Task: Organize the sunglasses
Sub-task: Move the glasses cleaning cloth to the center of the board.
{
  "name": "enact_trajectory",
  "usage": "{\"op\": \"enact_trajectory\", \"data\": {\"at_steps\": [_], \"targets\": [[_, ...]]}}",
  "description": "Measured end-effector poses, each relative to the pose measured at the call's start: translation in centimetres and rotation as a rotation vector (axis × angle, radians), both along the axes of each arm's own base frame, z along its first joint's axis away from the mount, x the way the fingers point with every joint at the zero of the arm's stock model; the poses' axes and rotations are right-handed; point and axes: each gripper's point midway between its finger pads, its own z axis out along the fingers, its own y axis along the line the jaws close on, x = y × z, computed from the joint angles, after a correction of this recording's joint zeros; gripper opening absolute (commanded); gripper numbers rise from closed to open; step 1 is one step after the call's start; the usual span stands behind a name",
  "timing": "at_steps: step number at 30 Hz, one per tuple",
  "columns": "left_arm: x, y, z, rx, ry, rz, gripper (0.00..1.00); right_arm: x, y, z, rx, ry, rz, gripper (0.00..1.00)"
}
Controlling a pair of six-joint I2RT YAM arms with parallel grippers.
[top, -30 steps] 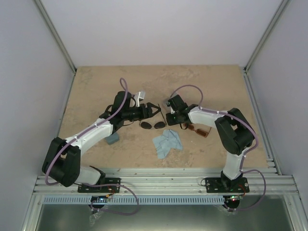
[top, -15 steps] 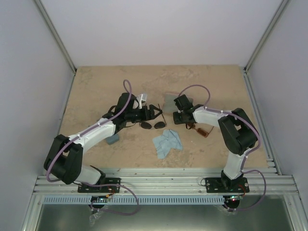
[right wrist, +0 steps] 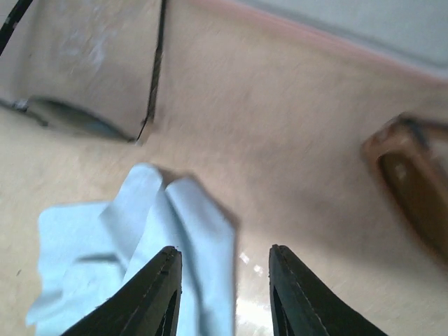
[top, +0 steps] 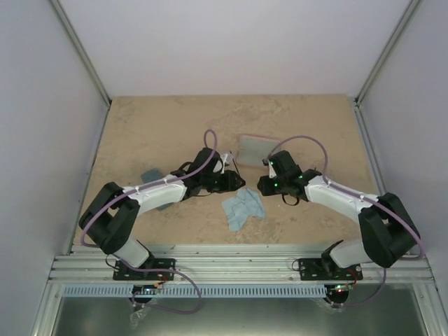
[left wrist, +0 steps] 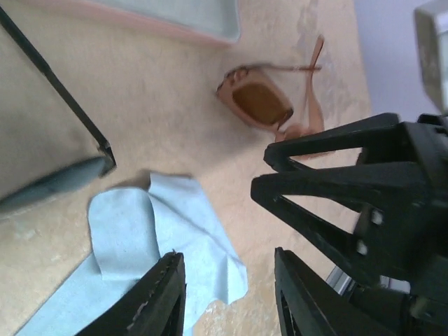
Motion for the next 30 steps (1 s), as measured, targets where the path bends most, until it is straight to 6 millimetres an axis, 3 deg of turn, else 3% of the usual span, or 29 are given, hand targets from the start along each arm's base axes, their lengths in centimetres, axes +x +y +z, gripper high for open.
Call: {"op": "enact_trajectory", "data": {"at_steps": [4,9,13,17,20,30], "targets": [[-2.1,-1.3,-2.2,0.044,0.048,-0.032,0.22,-2.3,0.8,-0.8,0.017,0.040,0.063,0.41],[-5.7,-1.9,-5.6,0.106,0.125,-0.087,0.18,-4.0,1.8,-2.9,-0.013,0.102,0.120,0.40],[-7.2,-1.2,-7.5,0.145,0.176,-0.091,0.18,-4.4,1.6,-4.4,-0.044,0.136,0.124,0.26],[-7.3,-0.2,-9.0,0.205,0.199,-0.059,0.17,-4.9,1.0,-5.2,-0.068,0.149,0.117,0.07],[-7.0,0.5,-9.6,0.258,0.198,-0.031,0.18,-4.9,0.4,-5.4,-0.083,0.140,0.096,0.01],[-4.7,3.4,-9.7,0.436,0.114,0.112,0.19,-3.8,-2.3,-4.7,-0.167,0.076,-0.048,0.03]]}}
